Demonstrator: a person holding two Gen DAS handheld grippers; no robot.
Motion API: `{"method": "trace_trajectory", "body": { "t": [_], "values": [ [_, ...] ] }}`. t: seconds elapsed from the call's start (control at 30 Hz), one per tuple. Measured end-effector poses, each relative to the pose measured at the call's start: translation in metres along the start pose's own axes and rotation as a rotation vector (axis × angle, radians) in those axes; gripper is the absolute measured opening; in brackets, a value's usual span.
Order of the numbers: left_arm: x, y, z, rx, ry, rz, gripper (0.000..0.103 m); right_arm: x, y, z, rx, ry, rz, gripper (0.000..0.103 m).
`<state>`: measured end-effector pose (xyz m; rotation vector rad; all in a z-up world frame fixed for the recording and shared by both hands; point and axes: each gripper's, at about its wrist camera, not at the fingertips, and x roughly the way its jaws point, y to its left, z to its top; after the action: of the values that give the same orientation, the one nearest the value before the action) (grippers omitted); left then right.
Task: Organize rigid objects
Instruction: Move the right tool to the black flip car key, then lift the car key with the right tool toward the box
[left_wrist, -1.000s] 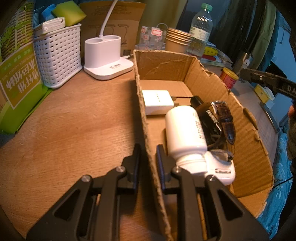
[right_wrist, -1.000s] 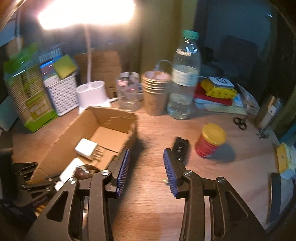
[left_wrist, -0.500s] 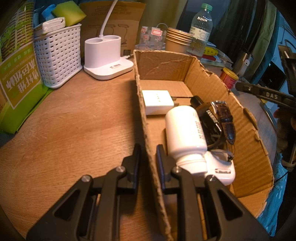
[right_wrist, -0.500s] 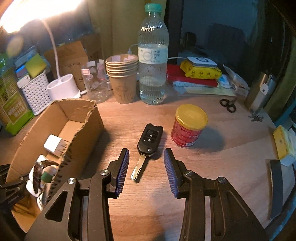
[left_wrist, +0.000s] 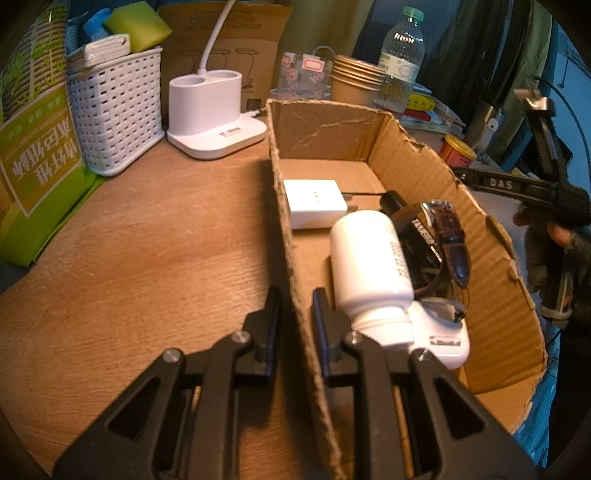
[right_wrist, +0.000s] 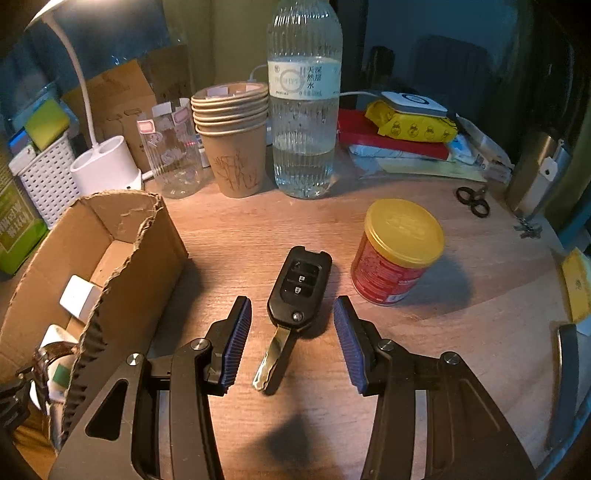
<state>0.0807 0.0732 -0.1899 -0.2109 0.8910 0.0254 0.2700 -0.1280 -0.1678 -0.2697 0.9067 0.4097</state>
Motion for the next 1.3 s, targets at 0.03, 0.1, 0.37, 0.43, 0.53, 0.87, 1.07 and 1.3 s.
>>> {"method": "trace_trajectory", "body": {
  "t": [0.03, 0.1, 0.37, 0.43, 0.53, 0.87, 1.07, 1.3],
  "values": [
    [0.0, 0.0, 0.0, 0.0, 0.0, 0.0, 0.018, 0.002, 0.001, 0.0, -0.002, 0.003, -0.002, 0.049],
    [0.0, 0.0, 0.0, 0.0, 0.0, 0.0, 0.018, 0.006, 0.002, 0.002, -0.003, 0.008, -0.003, 0.049],
    [0.0, 0.0, 0.0, 0.0, 0.0, 0.0, 0.018, 0.02, 0.001, 0.006, -0.001, 0.025, -0.014, 0.049],
    [0.0, 0.0, 0.0, 0.0, 0.0, 0.0, 0.018, 0.023, 0.0, 0.006, 0.004, 0.031, -0.017, 0.049],
    [0.0, 0.0, 0.0, 0.0, 0.0, 0.0, 0.018, 0.027, 0.001, 0.007, 0.007, 0.036, -0.019, 0.049],
    [0.0, 0.0, 0.0, -0.004, 0.007, 0.006, 0.018, 0.04, 0.001, 0.006, 0.014, 0.058, -0.012, 0.049],
    [0.0, 0.0, 0.0, -0.005, 0.008, 0.006, 0.018, 0.04, 0.0, 0.006, 0.016, 0.055, -0.011, 0.038],
    [0.0, 0.0, 0.0, -0.005, 0.008, 0.006, 0.018, 0.036, 0.002, 0.002, 0.013, 0.055, 0.0, 0.038]
  ]
}}
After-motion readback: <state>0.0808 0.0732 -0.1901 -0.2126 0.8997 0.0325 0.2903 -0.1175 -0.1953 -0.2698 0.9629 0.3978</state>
